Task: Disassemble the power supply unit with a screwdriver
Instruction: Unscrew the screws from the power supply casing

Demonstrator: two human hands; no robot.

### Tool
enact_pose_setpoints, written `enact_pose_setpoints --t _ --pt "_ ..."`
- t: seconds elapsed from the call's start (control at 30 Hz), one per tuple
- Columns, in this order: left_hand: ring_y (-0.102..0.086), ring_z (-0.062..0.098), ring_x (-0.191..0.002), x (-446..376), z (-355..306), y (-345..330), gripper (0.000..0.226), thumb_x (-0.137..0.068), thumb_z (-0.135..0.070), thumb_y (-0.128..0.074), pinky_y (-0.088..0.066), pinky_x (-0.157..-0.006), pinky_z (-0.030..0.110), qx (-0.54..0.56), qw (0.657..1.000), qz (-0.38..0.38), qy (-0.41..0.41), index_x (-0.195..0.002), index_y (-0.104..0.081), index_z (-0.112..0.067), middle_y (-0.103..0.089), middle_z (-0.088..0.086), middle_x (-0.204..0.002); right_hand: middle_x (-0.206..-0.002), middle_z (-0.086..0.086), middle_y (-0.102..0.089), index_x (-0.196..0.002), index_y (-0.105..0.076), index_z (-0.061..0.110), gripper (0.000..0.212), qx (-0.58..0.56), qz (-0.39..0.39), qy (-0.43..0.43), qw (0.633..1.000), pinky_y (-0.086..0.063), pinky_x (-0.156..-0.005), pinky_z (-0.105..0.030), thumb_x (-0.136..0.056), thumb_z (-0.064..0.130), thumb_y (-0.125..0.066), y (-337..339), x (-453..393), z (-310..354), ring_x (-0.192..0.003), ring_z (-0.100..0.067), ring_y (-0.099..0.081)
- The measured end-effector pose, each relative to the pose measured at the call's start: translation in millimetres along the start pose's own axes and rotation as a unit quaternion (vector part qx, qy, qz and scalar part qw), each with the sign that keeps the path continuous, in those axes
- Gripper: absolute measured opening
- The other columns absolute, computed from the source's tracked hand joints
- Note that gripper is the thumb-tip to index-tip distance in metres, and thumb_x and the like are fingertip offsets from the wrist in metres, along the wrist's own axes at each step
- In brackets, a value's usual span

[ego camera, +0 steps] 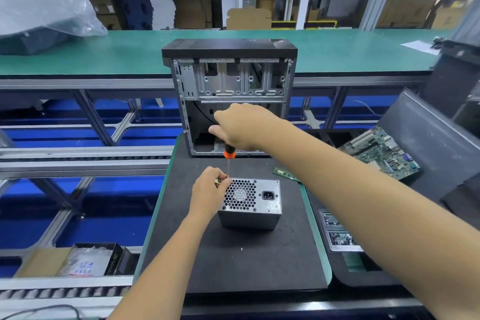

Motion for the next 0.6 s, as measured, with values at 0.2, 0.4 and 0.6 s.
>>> enact_pose_setpoints --t 0.2,0.4,0.6 --pt "-0.052 0.004 -0.066 -1.5 0.3 -0.8 0.018 -0.088 -0.025 -0.066 -0.035 -0.062 0.02 0.004 1.0 0.004 -0.005 -0.075 -0.053 -0.025 -0.051 -0.011 -0.075 -0.087 0.001 -0.055 -0.104 -0.052 0.015 0.016 -0.128 0.055 0.079 0.987 -0.037 -0.061 -0.03 -0.091 0.019 -0.059 5.6 2.7 -2.2 -0.078 -0.019 -0.053" --pt "-0.052 0.004 -0.066 -1.4 2.6 -1.8 0.017 -0.087 -0.025 -0.067 -0.033 -0.06 0.018 0.005 1.0 0.005 -0.007 -0.076 -0.054 -0.022 -0.051 -0.009 -0.075 -0.088 0.003 -0.058 -0.099 -0.057 0.013 0.017 -0.175 0.061 0.089 0.979 -0.043 -0.063 -0.03 -0.084 0.016 -0.062 4.8 7.2 4.3 -0.083 -0.019 -0.057" --pt "-0.053 0.005 -0.067 0.0 0.3 -0.4 0.029 -0.087 -0.025 -0.067 -0.035 -0.061 0.019 0.013 1.0 0.003 -0.002 -0.071 -0.045 -0.035 -0.052 -0.011 -0.075 -0.071 -0.001 -0.044 -0.089 -0.049 0.012 0.037 0.01 -0.004 -0.01 1.0 -0.03 -0.053 -0.032 -0.101 0.044 -0.036 0.9 -1.2 2.4 -0.064 -0.022 -0.043"
Point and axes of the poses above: each hand's wrist, its own x-axis away from the middle knuckle, its own y-axis out of the back of the hand, z = x × y, the point moved 2 cm from there along -x, towards the middle knuckle
